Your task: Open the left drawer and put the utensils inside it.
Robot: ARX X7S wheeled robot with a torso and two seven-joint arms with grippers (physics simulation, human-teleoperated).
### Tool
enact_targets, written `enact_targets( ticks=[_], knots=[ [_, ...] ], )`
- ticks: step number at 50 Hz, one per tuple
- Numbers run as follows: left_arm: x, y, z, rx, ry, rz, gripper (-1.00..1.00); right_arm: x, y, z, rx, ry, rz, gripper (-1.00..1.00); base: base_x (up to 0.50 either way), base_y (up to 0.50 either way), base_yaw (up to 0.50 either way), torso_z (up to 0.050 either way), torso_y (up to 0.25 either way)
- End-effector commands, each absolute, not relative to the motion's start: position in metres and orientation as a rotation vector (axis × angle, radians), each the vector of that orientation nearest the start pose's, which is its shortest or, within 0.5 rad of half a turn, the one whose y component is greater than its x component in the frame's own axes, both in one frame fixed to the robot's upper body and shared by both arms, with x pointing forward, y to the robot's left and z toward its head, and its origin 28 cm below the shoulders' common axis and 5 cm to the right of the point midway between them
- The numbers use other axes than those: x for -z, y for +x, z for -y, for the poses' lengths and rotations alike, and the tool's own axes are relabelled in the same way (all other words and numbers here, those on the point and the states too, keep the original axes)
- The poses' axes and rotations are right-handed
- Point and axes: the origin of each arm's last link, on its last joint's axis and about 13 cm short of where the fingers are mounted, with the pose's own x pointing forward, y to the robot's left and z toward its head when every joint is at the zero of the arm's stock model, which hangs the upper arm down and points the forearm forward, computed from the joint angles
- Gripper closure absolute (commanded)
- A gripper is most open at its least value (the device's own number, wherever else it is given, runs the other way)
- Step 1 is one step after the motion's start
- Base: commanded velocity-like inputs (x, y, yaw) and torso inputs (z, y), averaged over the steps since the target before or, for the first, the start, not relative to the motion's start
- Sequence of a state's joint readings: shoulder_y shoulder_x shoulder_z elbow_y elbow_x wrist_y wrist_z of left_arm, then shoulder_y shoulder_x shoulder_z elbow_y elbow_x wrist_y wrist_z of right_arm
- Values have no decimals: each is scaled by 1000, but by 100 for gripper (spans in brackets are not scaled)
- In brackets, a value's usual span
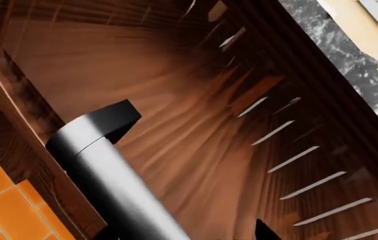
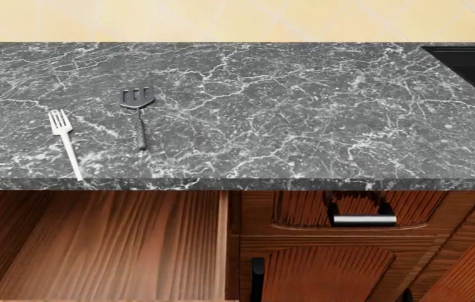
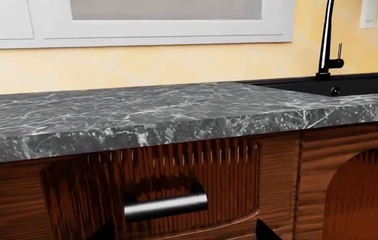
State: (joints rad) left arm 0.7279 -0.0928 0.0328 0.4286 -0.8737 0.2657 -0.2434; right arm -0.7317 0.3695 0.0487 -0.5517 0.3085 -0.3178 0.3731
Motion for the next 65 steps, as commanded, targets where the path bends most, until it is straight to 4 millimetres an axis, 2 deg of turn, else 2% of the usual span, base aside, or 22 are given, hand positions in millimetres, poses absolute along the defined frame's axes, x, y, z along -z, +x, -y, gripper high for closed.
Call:
enact_targets(
  ticks=[1,7,14,23,32,36,42,49,60,65],
  knots=[
    [-86,52,-211,-214,-730,174,-100,-64,57,156,222,13,128,-100,0,0,0,0,0],
    [-89,48,-220,-335,-738,251,-100,-64,58,155,214,18,129,-100,0,0,0,2,3],
    [-92,32,-228,-469,-733,319,-100,-64,57,155,212,20,129,-100,0,0,1,1,2],
    [-96,34,-228,-605,-690,385,-100,-64,57,155,211,21,132,-100,0,0,0,1,1],
    [-108,33,-223,-614,-645,455,-100,-65,56,155,210,22,134,-100,0,0,0,0,0],
    [-119,24,-218,-573,-612,457,-100,-65,58,155,207,22,132,-100,0,0,0,0,0],
    [-120,13,-224,-480,-522,464,-100,-66,63,153,205,20,133,-100,0,0,0,0,0],
    [-128,41,-223,-384,-448,430,-100,-70,77,145,192,6,143,-100,0,0,0,0,0],
    [-132,103,-218,-255,-255,417,-100,-57,129,133,189,-14,104,-100,0,0,0,0,0],
    [-128,123,-219,-229,-215,413,-100,-52,144,128,183,-23,93,-100,0,0,0,0,0]
  ],
)
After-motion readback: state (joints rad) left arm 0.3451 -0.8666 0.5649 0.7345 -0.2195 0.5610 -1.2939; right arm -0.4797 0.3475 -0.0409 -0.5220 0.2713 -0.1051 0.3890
